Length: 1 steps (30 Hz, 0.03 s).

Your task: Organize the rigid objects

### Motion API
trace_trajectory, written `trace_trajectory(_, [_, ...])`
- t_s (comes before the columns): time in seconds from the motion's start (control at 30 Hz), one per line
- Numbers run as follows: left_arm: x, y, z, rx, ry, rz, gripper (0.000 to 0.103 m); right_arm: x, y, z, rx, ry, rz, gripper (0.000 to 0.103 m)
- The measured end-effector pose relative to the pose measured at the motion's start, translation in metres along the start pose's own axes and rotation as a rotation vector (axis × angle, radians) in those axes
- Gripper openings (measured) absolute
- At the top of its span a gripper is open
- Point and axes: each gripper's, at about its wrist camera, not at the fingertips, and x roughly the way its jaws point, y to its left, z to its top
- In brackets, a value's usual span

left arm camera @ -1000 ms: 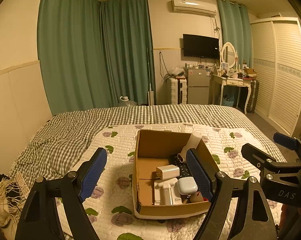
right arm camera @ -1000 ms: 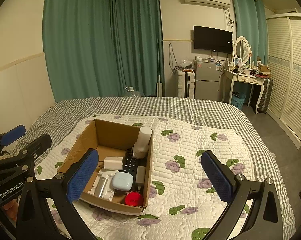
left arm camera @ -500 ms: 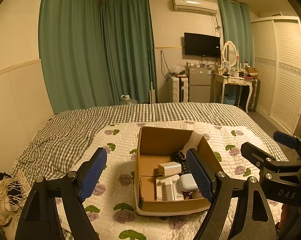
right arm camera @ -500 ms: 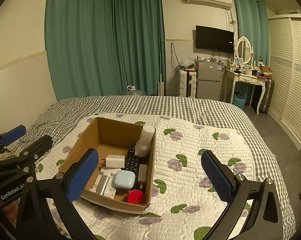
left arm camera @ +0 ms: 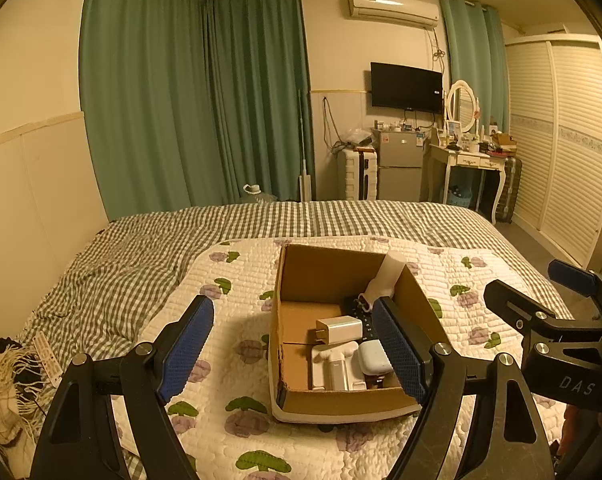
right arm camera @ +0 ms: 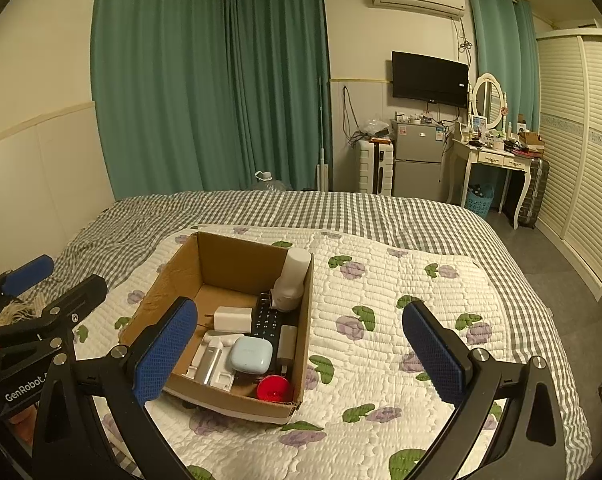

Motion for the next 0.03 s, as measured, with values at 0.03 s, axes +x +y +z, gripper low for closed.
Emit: trace_trajectory(0.03, [-0.0006,-0.0004,-0.0004,0.006,-0.003,-0.006,0.085,0.0003,-0.0001,0.0002,0.0,0.0,-0.001,0.103])
